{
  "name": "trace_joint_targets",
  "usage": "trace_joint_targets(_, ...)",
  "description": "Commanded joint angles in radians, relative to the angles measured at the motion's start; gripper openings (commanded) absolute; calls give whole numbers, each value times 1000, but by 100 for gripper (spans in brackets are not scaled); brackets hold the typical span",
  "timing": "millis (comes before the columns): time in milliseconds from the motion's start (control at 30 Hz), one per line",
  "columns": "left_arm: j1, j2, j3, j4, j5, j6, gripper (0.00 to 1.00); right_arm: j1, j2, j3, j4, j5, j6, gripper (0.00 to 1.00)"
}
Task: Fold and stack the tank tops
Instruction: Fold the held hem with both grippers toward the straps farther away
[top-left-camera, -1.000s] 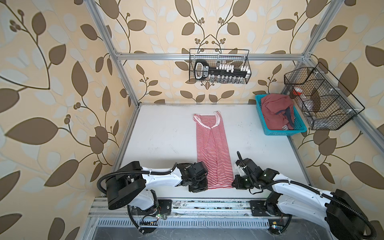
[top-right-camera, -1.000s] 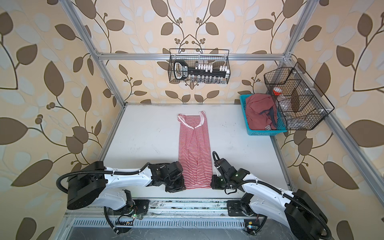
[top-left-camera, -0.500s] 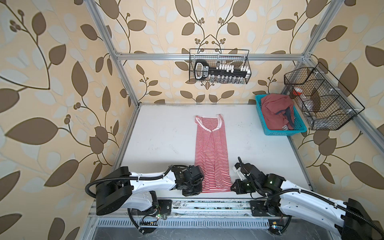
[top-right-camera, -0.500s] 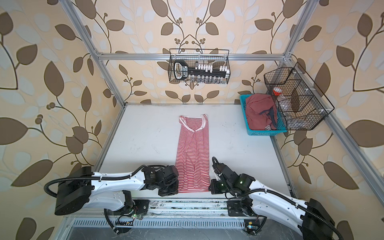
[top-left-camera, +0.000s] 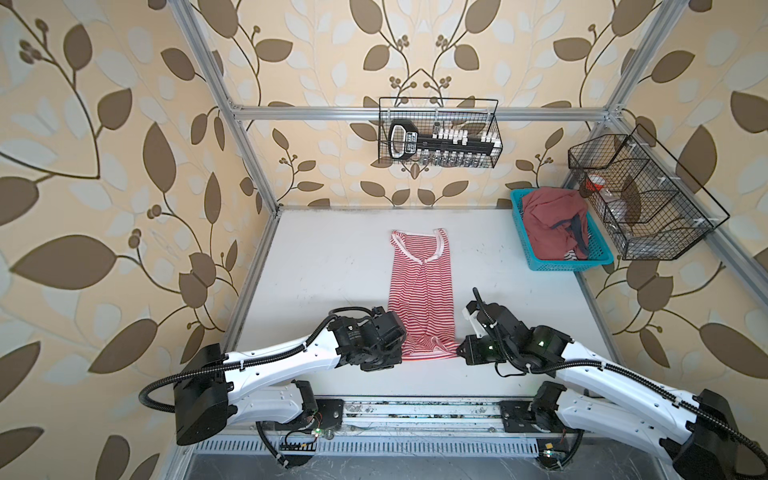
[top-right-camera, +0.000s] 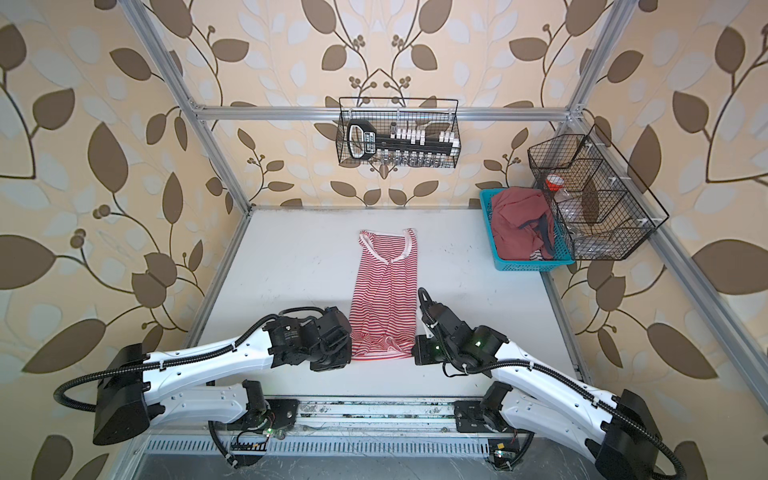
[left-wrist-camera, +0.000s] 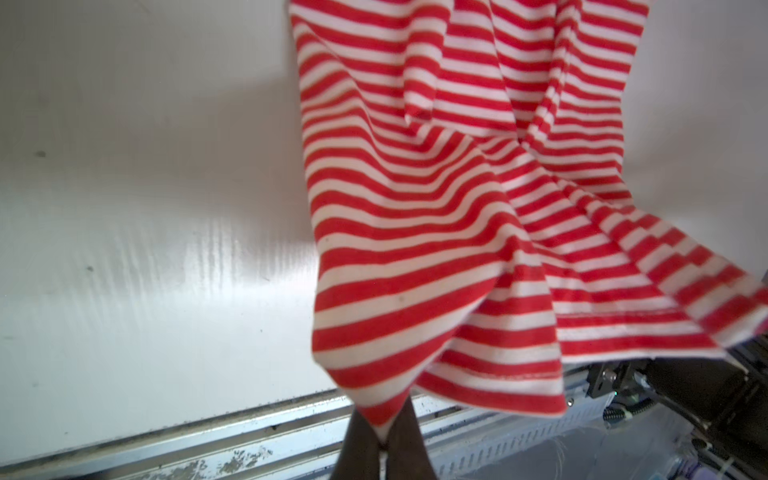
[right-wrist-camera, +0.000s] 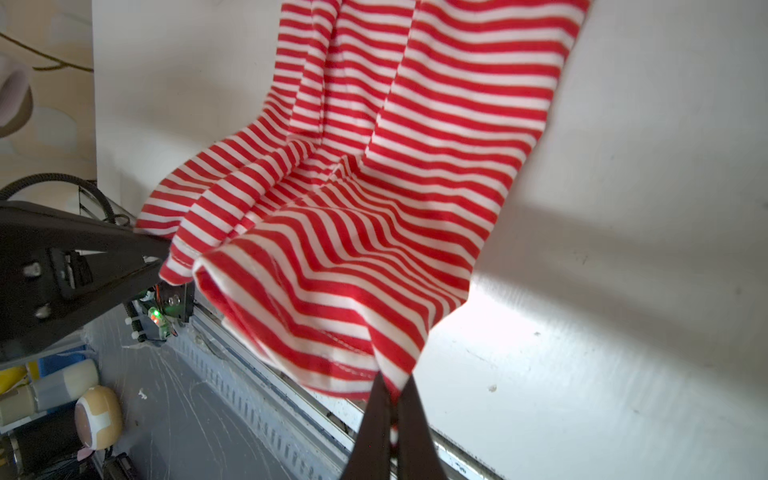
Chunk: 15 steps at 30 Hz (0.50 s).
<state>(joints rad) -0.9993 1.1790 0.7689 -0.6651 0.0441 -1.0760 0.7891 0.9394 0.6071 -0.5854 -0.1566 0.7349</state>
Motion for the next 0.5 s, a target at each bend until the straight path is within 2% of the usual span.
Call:
trace_joint_targets(0,68,25,79,-58,-22,110,0,-42,31,50,-40,21,-79,0)
trace_joint_targets(233,213,150,223,-65,12,276,0,-170,129,157,-22,-27,-192,0)
trace_joint_targets(467,347,291,378,-60,83,387,0,-335,265,274,-6,-142,-304,0)
